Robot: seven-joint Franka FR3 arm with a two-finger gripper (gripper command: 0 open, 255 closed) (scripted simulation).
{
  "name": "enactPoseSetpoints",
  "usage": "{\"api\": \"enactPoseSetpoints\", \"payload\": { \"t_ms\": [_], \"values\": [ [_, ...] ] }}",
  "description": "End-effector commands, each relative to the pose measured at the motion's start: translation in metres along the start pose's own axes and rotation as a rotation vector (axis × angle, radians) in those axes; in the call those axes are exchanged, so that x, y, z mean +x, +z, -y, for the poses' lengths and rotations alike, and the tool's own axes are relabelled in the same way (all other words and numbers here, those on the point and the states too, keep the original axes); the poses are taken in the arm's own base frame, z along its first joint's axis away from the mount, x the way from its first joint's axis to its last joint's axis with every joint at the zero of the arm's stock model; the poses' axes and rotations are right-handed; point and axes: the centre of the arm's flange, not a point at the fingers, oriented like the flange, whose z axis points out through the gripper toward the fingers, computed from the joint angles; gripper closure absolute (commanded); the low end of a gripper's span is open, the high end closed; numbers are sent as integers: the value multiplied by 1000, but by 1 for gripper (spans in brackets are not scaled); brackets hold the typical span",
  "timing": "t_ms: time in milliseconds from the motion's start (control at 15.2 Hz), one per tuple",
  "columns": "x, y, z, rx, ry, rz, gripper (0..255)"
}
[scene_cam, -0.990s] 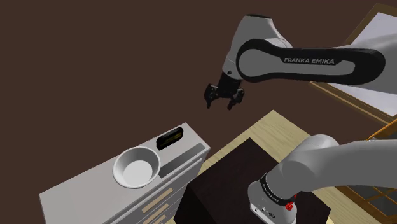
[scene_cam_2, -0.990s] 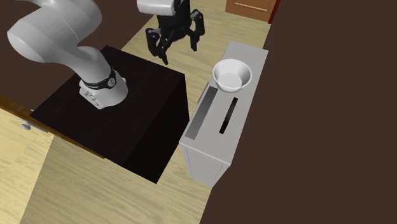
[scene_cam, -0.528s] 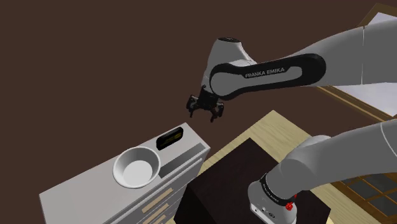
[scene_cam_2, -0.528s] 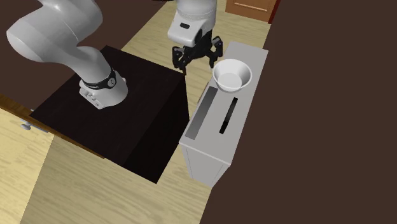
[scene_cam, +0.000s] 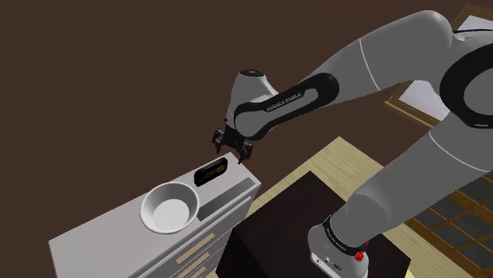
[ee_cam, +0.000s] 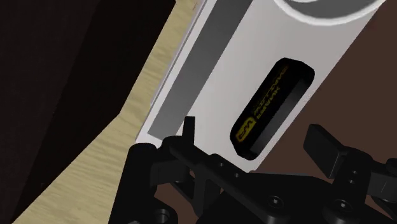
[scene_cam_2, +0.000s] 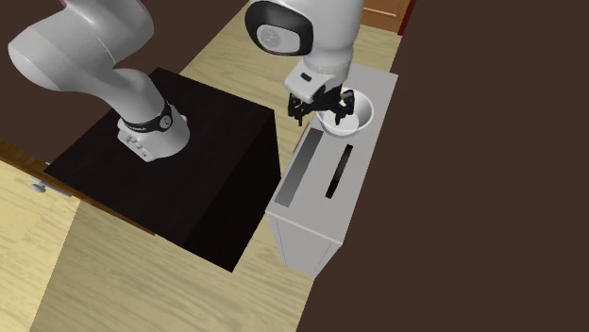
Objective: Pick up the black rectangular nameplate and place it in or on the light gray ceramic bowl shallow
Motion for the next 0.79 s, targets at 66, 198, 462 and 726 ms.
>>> {"api": "enactPoseSetpoints", "payload": {
  "t_ms": [66,198,462,726],
  "values": [
    [4,32,23,2,118,11,0],
    [8,53,38,2,191,18,0],
    [19,96,67,3,338,32,0],
    [31,132,90,4,461,44,0]
  ]
}}
